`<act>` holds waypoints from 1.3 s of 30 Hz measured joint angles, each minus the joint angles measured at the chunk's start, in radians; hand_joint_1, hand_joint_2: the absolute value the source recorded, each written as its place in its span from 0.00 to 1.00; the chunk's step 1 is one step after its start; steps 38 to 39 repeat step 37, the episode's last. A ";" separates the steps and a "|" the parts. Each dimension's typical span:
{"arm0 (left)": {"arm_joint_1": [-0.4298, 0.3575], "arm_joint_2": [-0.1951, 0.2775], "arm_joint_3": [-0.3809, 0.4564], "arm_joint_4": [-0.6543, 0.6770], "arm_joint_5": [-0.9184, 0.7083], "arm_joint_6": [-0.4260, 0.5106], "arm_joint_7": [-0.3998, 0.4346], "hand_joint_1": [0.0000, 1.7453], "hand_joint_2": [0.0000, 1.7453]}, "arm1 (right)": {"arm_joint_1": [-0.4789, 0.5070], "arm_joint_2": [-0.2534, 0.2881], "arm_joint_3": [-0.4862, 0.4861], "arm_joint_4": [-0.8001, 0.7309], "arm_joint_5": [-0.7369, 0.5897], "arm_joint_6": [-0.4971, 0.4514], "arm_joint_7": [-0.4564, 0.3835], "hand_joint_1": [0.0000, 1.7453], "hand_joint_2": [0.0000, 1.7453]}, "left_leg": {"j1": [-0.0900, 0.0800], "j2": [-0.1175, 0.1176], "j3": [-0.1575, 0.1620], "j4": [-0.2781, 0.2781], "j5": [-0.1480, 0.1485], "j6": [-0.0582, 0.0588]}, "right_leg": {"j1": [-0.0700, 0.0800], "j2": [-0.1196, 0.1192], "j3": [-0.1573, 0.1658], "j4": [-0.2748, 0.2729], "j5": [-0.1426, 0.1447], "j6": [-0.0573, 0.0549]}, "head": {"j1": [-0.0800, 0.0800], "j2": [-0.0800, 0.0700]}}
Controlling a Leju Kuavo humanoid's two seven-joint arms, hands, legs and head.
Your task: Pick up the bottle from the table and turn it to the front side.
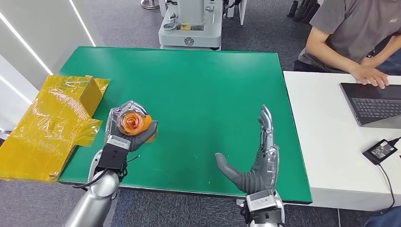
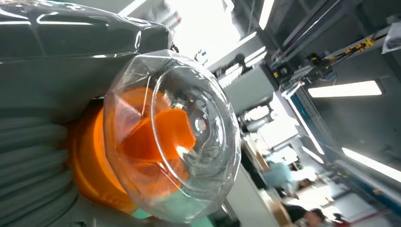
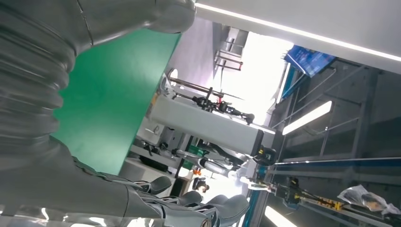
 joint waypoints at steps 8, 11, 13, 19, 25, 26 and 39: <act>-0.037 0.127 0.031 0.005 -0.296 0.013 0.090 1.00 1.00 | 0.035 0.000 -0.017 -0.030 0.015 0.047 0.010 0.00 1.00 | 0.000 0.000 0.000 -0.001 0.001 -0.001 | 0.000 0.000 0.000 0.000 0.000 -0.001 | 0.000 0.000; -0.066 0.172 0.031 0.028 -0.375 0.009 0.113 1.00 1.00 | 0.044 0.000 -0.020 -0.033 0.013 0.055 0.004 0.00 1.00 | 0.000 0.000 0.000 -0.001 0.001 -0.001 | 0.000 0.000 0.000 0.000 0.000 -0.001 | 0.000 0.000; -0.087 0.196 0.031 0.053 -0.414 0.010 0.119 1.00 1.00 | 0.048 0.000 -0.022 -0.033 0.013 0.056 0.000 0.00 1.00 | 0.000 0.000 0.000 -0.001 0.001 -0.001 | 0.000 0.000 0.000 0.000 0.000 -0.001 | 0.000 0.000; -0.173 0.235 0.023 0.196 -0.506 0.026 0.117 1.00 1.00 | 0.054 0.000 -0.026 -0.033 0.010 0.057 -0.002 0.00 1.00 | 0.000 0.000 0.001 0.000 0.001 -0.002 | 0.000 0.000 0.000 0.000 0.000 -0.001 | 0.000 0.000; -0.290 0.233 -0.004 0.431 -0.571 0.038 0.111 1.00 1.00 | 0.061 0.000 -0.030 -0.043 0.010 0.046 -0.003 0.00 1.00 | 0.000 0.000 0.001 0.000 0.002 -0.002 | 0.000 0.001 0.000 0.000 0.000 -0.001 | 0.000 0.000; -0.309 0.230 -0.007 0.471 -0.576 0.042 0.107 1.00 1.00 | 0.062 0.000 -0.031 -0.044 0.010 0.042 -0.002 0.00 1.00 | 0.000 0.000 0.001 0.000 0.002 -0.002 | 0.000 0.001 0.000 0.000 0.000 -0.001 | 0.000 0.000; -0.455 0.195 -0.048 0.808 -0.636 0.103 0.101 1.00 1.00 | 0.080 0.000 -0.036 -0.063 0.013 0.019 -0.008 0.00 1.00 | 0.000 0.001 0.001 -0.001 0.002 -0.002 | 0.000 0.001 -0.001 0.000 0.000 -0.002 | 0.000 0.000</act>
